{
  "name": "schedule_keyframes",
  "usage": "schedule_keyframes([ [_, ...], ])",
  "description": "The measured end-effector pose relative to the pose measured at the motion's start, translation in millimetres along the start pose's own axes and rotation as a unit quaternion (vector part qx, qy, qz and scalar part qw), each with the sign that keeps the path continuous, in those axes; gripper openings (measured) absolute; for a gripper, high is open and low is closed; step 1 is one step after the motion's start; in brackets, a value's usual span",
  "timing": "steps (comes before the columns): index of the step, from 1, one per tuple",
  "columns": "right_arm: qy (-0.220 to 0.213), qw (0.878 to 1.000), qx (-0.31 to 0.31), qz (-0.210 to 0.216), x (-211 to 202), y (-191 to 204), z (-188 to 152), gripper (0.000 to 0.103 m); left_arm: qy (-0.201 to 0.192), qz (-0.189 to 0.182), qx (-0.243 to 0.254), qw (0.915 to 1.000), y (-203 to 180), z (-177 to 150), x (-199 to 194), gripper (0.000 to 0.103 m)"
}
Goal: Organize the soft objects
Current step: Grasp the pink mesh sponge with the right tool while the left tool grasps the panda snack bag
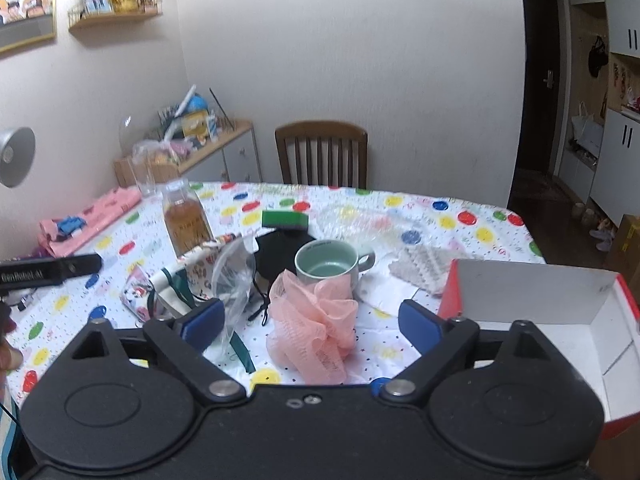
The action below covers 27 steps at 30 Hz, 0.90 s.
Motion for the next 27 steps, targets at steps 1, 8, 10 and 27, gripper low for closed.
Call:
schedule_keyframes([
  [1, 0.005, 1.000, -0.002, -0.004, 6, 1, 1, 0.091, 0.004, 0.006, -0.004, 1.0000, 9, -1, 7, 0.103],
  [8, 0.029, 0.999, -0.023, -0.017, 47, 12, 3, 0.086, 0.052, 0.038, -0.031, 0.9975, 65, -7, 55, 0.103],
  [10, 0.035, 0.999, -0.029, -0.021, 58, 14, 3, 0.085, 0.074, 0.039, -0.050, 0.9952, 78, -10, 71, 0.103],
  [27, 0.071, 0.993, -0.074, -0.050, 115, 21, -3, 0.084, 0.230, 0.052, -0.266, 0.9345, 136, -36, 181, 0.102],
])
Point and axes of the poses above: each gripper's, at about its wrist camera, not at the fingertips, and x roughly the way its jaws point, y to its left, z to its top, the point moved 4 cm from there along x, roughly the way its jaws point, and after that the axes turned 13 degrees about x, right-handed, at the moved point
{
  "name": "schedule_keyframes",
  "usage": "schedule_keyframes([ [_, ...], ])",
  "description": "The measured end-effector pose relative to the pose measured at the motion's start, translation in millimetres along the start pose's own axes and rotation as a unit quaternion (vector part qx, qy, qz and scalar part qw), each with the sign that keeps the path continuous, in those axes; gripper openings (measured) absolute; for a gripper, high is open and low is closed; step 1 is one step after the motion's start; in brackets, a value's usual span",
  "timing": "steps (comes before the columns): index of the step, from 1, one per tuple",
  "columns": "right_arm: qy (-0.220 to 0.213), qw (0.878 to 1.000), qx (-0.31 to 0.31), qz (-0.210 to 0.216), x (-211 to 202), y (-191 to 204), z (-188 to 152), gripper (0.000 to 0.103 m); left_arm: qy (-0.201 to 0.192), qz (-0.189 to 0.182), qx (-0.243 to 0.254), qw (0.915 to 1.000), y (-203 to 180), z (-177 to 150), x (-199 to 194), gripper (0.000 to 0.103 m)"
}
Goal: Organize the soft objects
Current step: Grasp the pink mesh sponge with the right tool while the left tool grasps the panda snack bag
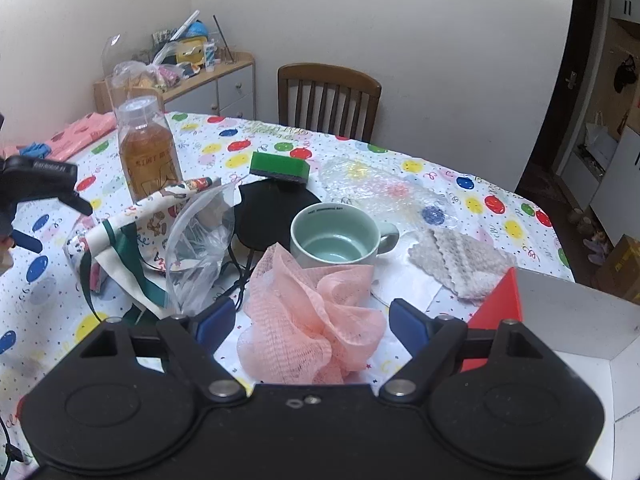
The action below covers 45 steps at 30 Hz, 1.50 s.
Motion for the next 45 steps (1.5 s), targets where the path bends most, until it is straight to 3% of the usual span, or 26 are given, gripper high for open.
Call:
schedule_keyframes([
  [8, 0.022, 0.999, -0.026, -0.009, 24, 5, -3, 0.084, 0.029, 0.025, -0.084, 0.9958, 2, 4, 31, 0.102],
  [18, 0.060, 0.997, -0.023, -0.032, 60, 1, -12, 0.085, 0.025, 0.045, -0.063, 0.9967, -8, 2, 51, 0.102],
  [21, 0.069, 0.997, -0.021, -0.040, 68, 0, -16, 0.083, 0.023, 0.037, -0.073, 0.9964, -5, 1, 53, 0.097],
  [23, 0.073, 0.996, -0.025, -0.046, 71, -1, -18, 0.082, 0.023, 0.029, -0.090, 0.9952, 0, -1, 54, 0.088],
  [29, 0.076, 0.995, -0.035, -0.059, 74, -1, -22, 0.065, 0.017, 0.046, -0.078, 0.9958, 1, 0, 51, 0.076],
  [36, 0.074, 0.994, -0.048, -0.070, 68, 4, -26, 0.037, 0.007, 0.043, -0.065, 0.9969, 4, -5, 46, 0.064],
  [45, 0.057, 0.995, -0.027, -0.073, 47, 1, -23, 0.018, -0.009, 0.027, -0.040, 0.9988, 13, -12, 38, 0.056],
])
Point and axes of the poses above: each gripper's, at about its wrist camera, not at the fingertips, and x roughly the way its jaws point, y to its left, z to its top, the point moved 4 cm from there along x, roughly the way its jaws point, and after that the axes turned 13 degrees about x, right-handed, at the moved point
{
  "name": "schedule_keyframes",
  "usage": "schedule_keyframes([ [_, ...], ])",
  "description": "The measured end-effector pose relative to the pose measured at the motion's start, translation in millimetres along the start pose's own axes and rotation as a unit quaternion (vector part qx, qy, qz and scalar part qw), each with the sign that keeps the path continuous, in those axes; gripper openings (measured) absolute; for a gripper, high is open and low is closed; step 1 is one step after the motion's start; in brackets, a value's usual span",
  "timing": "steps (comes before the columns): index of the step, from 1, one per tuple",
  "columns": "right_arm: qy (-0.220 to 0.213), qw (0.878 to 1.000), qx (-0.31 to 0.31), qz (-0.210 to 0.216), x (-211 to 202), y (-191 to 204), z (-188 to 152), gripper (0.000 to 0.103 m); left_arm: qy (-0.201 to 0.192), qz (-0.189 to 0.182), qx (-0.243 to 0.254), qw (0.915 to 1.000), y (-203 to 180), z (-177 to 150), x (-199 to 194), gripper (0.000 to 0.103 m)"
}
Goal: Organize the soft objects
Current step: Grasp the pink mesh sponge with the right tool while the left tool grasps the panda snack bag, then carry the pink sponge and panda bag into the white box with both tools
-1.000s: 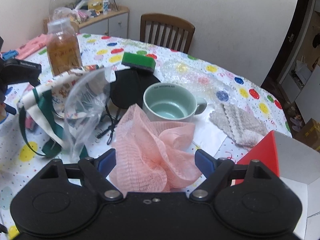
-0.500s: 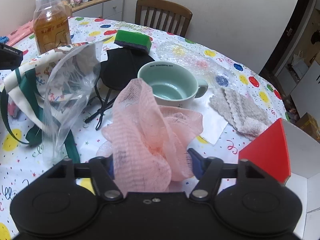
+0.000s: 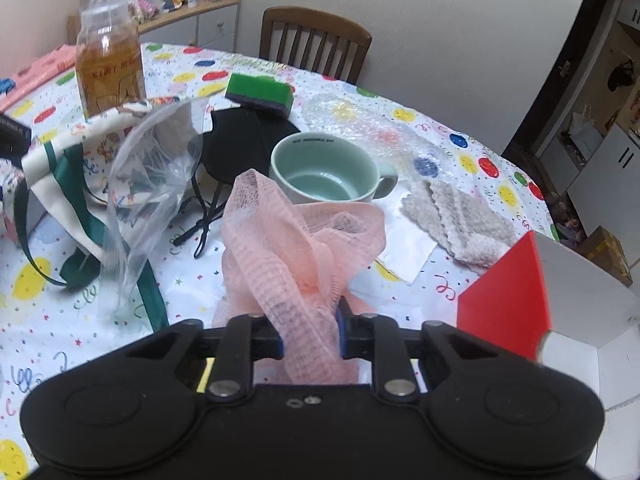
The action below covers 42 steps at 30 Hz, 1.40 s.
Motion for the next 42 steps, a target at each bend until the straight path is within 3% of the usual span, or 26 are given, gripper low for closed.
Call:
schedule_keyframes([
  [17, -0.026, 0.992, 0.110, 0.053, -80, -30, 13, 0.017, -0.038, -0.052, 0.052, 0.9965, 15, -4, -37, 0.056],
  [26, -0.041, 0.986, 0.147, 0.072, -122, -62, 23, 0.017, -0.045, -0.086, 0.110, 0.9892, 0, -13, -83, 0.056],
  [35, -0.049, 0.982, 0.165, 0.084, -144, -112, 25, 0.017, -0.063, -0.114, 0.175, 0.9760, -45, -26, -140, 0.056],
  [42, -0.048, 0.981, 0.164, 0.087, -145, -160, 20, 0.018, -0.041, -0.165, 0.219, 0.9608, -119, -56, -168, 0.056],
])
Point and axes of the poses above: each gripper's, at about its wrist camera, not at the fingertips, and x roughly the way its jaws point, y to its left, z to its top, the point moved 4 cm from there along x, roughly the way its jaws point, and after that the axes turned 13 degrees about x, right-handed, at the moved point
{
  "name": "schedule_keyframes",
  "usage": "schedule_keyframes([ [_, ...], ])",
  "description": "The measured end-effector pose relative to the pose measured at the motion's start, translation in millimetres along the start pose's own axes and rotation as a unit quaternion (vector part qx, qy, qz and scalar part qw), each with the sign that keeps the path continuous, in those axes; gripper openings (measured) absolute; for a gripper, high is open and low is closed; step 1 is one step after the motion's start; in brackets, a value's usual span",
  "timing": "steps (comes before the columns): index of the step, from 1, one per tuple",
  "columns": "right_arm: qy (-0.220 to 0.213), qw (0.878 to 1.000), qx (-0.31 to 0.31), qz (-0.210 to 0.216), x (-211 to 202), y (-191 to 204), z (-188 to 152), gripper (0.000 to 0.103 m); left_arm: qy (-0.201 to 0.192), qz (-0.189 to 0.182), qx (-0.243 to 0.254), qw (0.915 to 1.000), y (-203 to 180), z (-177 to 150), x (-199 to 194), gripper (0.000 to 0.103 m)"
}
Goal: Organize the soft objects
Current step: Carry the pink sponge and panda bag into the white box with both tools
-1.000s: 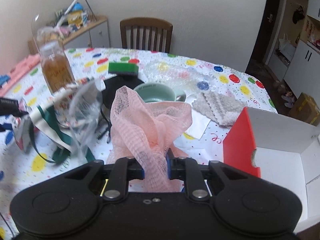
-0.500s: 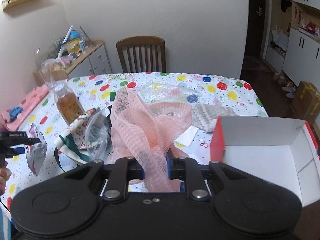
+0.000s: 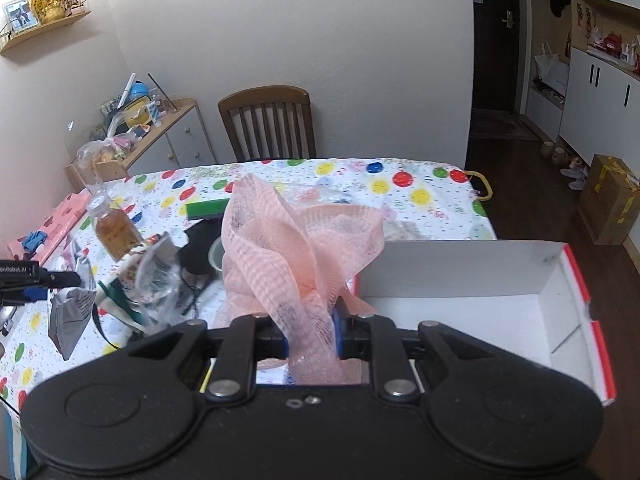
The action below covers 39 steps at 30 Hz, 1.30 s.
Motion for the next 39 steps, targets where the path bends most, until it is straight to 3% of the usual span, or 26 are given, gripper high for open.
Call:
schedule_keyframes([
  [11, -0.001, 1.000, 0.017, -0.011, -8, -88, 14, 0.018, 0.016, -0.090, 0.099, 0.9909, -178, 5, 34, 0.056],
  [22, 0.001, 0.999, 0.032, -0.033, -3, -153, 18, 0.019, 0.039, -0.124, 0.179, 0.9752, -306, 4, 79, 0.056],
  [30, 0.017, 0.998, 0.030, -0.052, 20, -178, 16, 0.019, 0.078, -0.105, 0.235, 0.9630, -371, -7, 130, 0.056],
  [39, 0.050, 0.995, 0.008, -0.092, 63, -200, 7, 0.020, 0.129, -0.062, 0.278, 0.9497, -396, -21, 198, 0.056],
])
Point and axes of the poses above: each gripper's, at about its wrist camera, not at the fingertips, and x roughly the way its jaws point, y to its left, z to its top, the point moved 4 cm from there along x, roughly the way its jaws point, and after that the axes turned 13 degrees about x, right-handed, at the moved point
